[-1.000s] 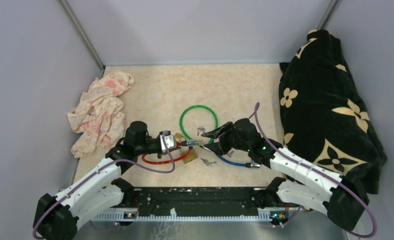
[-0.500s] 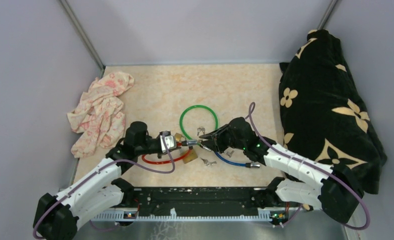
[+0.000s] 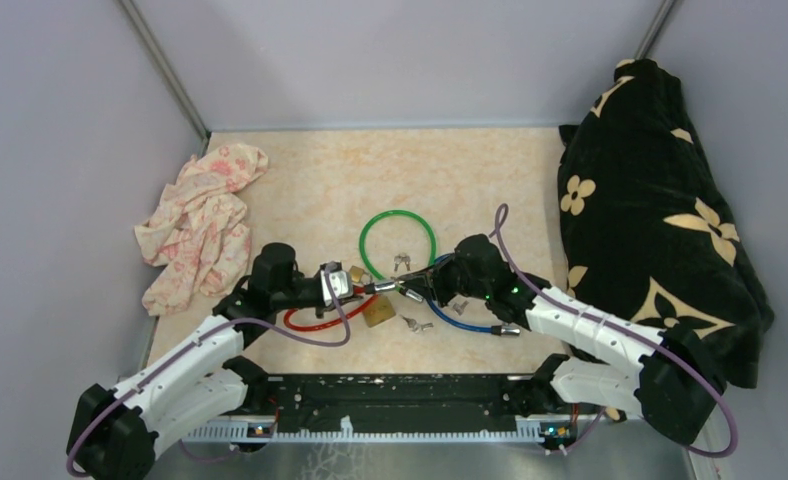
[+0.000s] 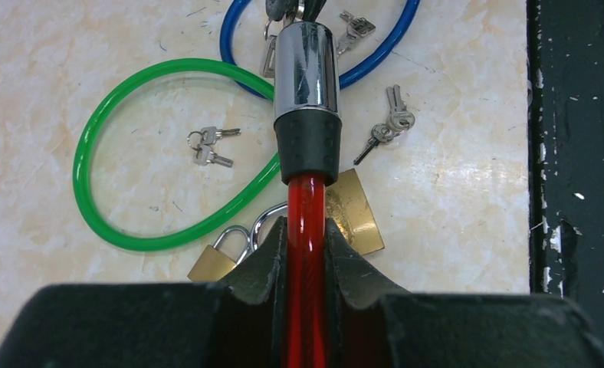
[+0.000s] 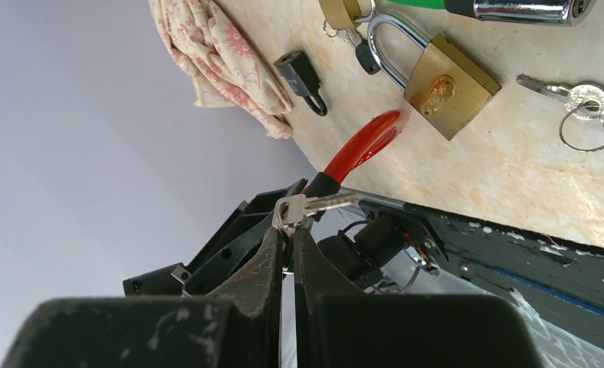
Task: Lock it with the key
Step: Lock the lock.
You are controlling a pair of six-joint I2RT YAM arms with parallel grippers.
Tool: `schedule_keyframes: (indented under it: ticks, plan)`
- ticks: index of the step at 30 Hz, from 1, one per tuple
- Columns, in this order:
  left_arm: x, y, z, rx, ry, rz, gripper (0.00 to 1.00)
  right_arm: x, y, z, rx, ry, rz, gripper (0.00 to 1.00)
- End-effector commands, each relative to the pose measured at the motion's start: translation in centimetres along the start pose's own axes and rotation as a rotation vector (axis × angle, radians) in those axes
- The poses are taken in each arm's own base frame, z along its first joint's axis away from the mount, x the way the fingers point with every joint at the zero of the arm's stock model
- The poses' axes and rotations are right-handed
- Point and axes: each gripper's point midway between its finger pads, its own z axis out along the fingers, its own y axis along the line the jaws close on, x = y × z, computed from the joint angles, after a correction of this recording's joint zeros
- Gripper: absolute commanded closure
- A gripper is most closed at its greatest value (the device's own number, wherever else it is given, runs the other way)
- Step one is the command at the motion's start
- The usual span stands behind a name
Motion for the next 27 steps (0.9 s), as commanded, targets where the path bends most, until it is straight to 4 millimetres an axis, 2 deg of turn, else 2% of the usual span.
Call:
schedule_keyframes:
  ticks: [1,5,9,13,16,20,27]
  plan:
    - [-0.2,-2.2,0.2,0.097,-0.019,-0.121,1.0,0.3,3.2,-0.2,-0.107,0.001,-0.114,1.0]
    - [-1.9,-3.7,0.1,0.189,-0.07,-0.222,1.0,0.4,4.8,-0.1,-0.169,0.026,-0.259,1.0]
    - [-2.8,-3.6,-0.1,0.201,-0.098,-0.339,1.0,0.3,5.3,0.0,-0.208,0.058,-0.359,1.0]
    - [-2.4,-3.3,0.1,0.187,-0.093,-0.45,1.0,0.6,5.2,0.3,-0.231,0.105,-0.373,1.0]
    - [-2.0,-2.4,0.4,0.137,-0.092,-0.493,1.0,1.1,5.4,0.6,-0.218,0.136,-0.404,1.0]
    - [-1.5,-2.0,0.4,0.102,-0.085,-0.498,1.0,0.0,4.9,0.5,-0.166,0.101,-0.42,0.85]
    - [-1.6,-2.1,0.3,0.116,-0.089,-0.448,1.0,-1.1,5.2,-0.7,-0.191,0.055,-0.456,0.75]
